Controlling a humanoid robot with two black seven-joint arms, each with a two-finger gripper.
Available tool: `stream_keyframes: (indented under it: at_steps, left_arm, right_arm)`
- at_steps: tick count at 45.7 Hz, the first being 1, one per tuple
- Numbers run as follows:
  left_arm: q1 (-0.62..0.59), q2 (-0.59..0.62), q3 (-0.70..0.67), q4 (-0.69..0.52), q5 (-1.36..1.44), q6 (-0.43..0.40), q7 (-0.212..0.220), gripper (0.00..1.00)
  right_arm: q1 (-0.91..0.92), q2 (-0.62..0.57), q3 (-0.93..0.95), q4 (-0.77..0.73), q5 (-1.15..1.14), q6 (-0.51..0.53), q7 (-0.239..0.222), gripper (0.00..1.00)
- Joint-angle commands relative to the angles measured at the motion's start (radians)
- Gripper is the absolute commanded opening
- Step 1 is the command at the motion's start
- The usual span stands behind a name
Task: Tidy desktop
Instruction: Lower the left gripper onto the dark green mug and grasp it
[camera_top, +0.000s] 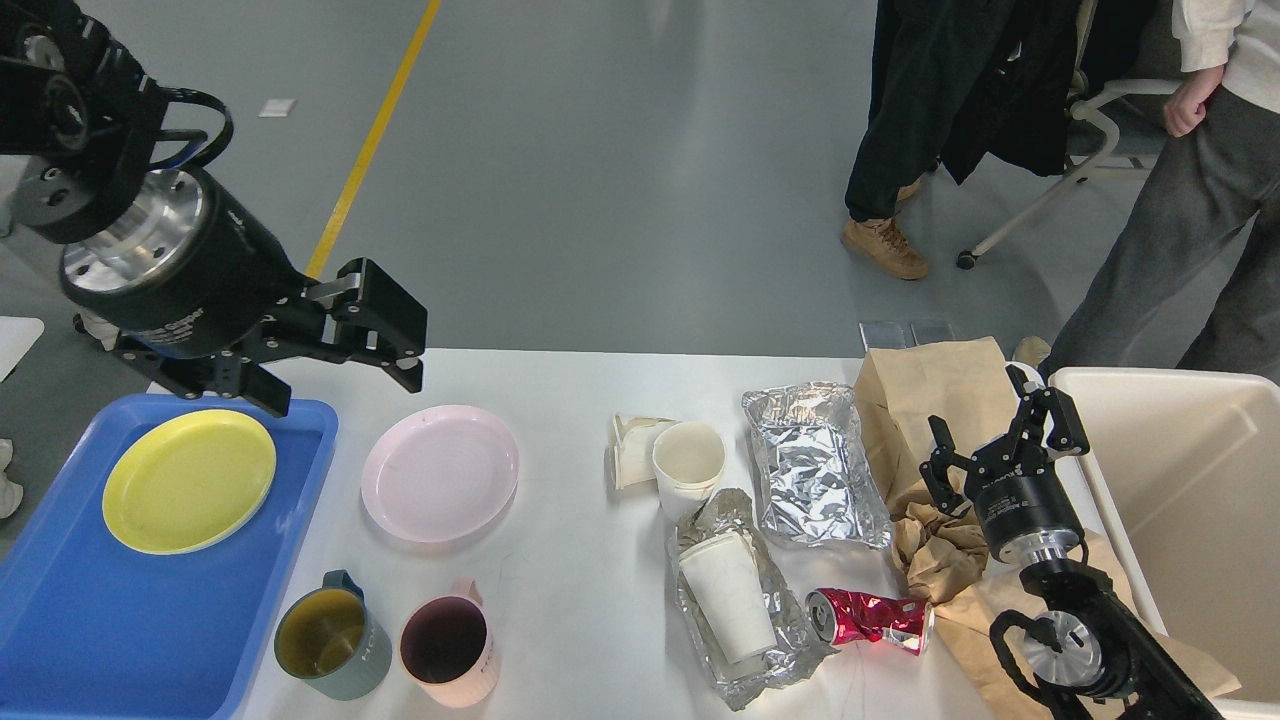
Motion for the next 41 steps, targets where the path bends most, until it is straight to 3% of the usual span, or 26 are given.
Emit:
stream_keyframes:
  at_steps: [1,30,41]
  left_arm:
    - [-0.026,0.011,0.028,-0.001,0.000,-0.047,0.021,0.97]
    - [-0.009,0.069,-0.014,0.043,-0.019,-0.023,0.002,0.97]
    - [0.118,0.179,0.000,0.043,0.009,0.055,0.047,0.96]
  right_arm:
    - [0.000,0.000,0.000,0.000,0.002,0.000,0.000,1.00]
    - [0.000,0.000,0.000,0.000,0.000,-0.001,0.000,1.00]
    - [0.000,-0.002,0.000,0.000,0.000,0.000,0.000,1.00]
